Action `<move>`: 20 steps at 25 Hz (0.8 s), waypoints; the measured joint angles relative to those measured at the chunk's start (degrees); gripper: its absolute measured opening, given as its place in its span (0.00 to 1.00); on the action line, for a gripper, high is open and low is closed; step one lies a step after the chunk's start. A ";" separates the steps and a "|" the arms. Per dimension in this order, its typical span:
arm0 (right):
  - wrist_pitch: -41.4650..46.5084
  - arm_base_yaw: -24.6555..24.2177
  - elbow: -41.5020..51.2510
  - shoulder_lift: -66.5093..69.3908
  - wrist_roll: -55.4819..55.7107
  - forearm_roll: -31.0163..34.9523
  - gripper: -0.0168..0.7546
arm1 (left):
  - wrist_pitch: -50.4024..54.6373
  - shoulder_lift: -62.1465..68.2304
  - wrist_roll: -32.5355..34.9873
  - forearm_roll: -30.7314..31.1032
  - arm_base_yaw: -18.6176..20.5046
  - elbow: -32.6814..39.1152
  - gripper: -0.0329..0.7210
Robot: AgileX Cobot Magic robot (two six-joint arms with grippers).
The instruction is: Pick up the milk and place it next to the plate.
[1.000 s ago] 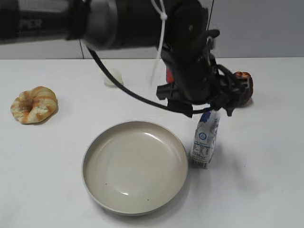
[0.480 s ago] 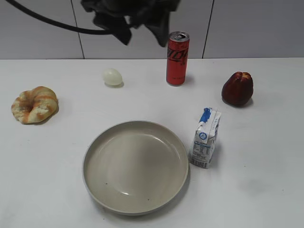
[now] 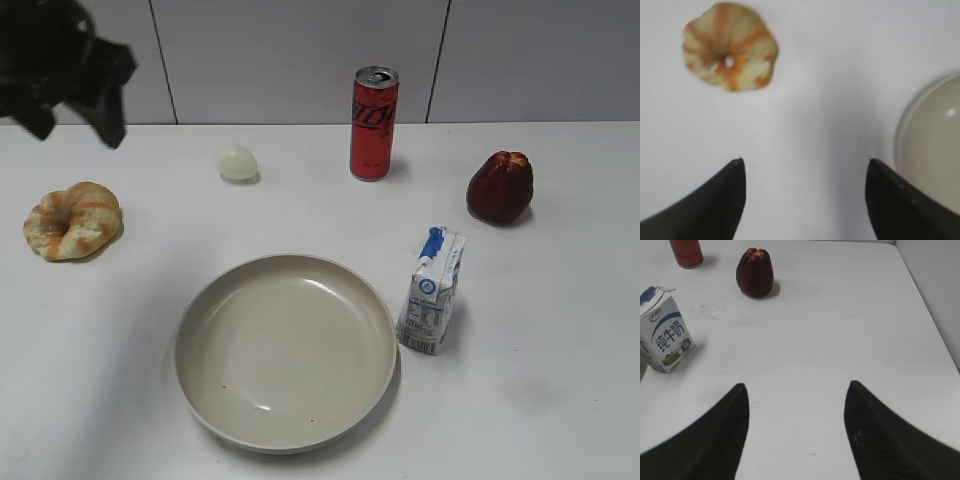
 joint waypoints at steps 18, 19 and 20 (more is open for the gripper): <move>0.00 0.00 0.00 0.00 0.00 0.00 0.62 | -7.68 -59.52 5.67 0.57 10.64 44.26 0.78; 0.00 0.00 0.00 0.00 0.00 0.00 0.62 | -7.67 -62.87 6.13 0.51 10.64 45.51 0.78; 0.00 0.00 0.00 0.00 0.00 0.00 0.62 | -7.81 -65.95 6.81 0.10 10.64 46.84 0.78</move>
